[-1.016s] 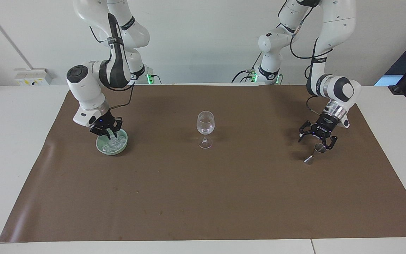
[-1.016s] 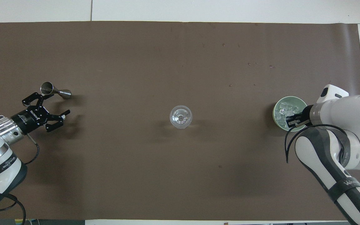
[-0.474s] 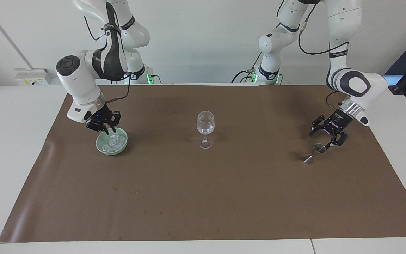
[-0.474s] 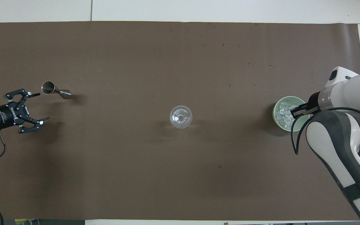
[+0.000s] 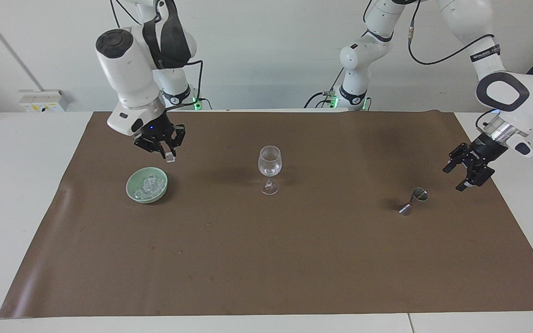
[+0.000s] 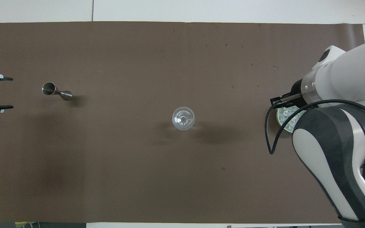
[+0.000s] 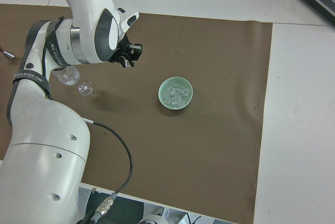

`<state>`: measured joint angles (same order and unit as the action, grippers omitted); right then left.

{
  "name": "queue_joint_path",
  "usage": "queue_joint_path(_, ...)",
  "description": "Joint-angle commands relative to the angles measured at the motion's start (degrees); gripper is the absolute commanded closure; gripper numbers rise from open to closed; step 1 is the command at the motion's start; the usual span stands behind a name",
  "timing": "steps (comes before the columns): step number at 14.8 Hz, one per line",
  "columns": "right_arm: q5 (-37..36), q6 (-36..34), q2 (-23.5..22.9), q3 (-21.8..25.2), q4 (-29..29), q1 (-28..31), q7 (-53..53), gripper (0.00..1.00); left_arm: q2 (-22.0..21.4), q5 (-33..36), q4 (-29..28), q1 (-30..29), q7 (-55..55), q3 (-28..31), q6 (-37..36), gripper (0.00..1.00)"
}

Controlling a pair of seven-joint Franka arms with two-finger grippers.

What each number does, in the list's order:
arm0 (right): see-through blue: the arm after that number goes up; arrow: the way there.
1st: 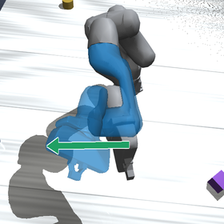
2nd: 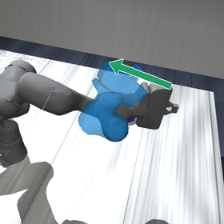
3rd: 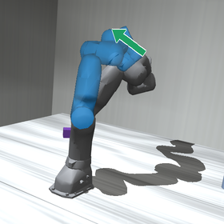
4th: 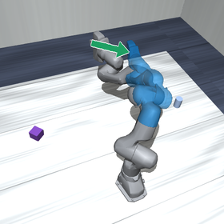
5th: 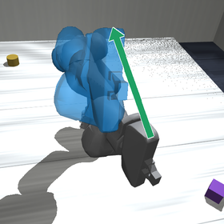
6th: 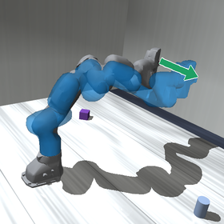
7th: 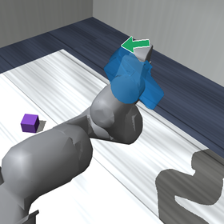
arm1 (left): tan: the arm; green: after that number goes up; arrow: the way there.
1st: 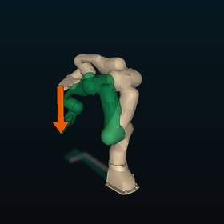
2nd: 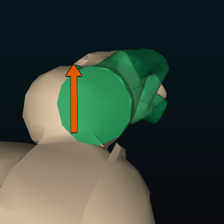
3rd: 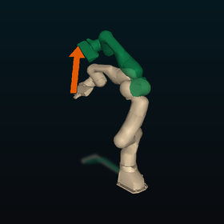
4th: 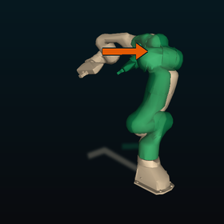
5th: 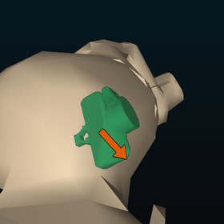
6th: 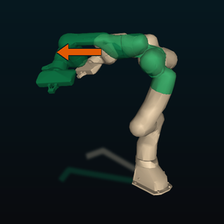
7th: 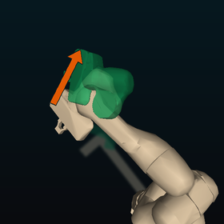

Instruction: Pour wine and add ice with both arms

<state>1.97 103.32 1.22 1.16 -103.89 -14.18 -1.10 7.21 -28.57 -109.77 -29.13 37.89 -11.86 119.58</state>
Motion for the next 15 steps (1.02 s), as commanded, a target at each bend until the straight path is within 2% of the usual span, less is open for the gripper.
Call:
queue_joint_path(1,0.6,-5.2,-5.3,0.2,11.0,-5.6,-9.8,0.89,0.6,10.5,6.5,3.8,-0.6,0.3,-4.5,0.00)
queue_joint_path(2,0.2,-5.1,-5.9,0.2,12.7,-8.0,-13.3,0.89,0.5,14.7,8.2,5.6,-0.6,0.3,-5.1,0.00)
queue_joint_path(5,0.0,-4.3,-8.9,0.2,16.2,-13.8,-20.9,0.89,0.0,21.5,11.9,11.3,-0.7,0.1,-7.6,0.00)
queue_joint_path(8,-2.3,-3.7,-14.5,0.2,19.8,-20.4,-28.7,0.90,-1.4,29.2,11.9,18.6,-3.5,0.0,-7.5,0.00)
queue_joint_path(10,-1.4,-0.7,-14.8,0.1,19.8,-20.6,-30.0,0.90,-2.4,30.6,12.0,21.5,-5.6,0.0,-7.7,0.00)
queue_joint_path(12,-1.4,-0.6,-14.8,0.0,18.5,-22.7,-32.1,0.90,-3.6,30.6,12.0,25.0,-9.2,1.0,-7.9,0.00)
queue_joint_path(15,-1.2,2.1,-14.1,-0.2,15.3,-23.1,-33.1,0.90,-4.8,30.6,14.3,32.3,-16.4,9.0,-11.6,0.00)
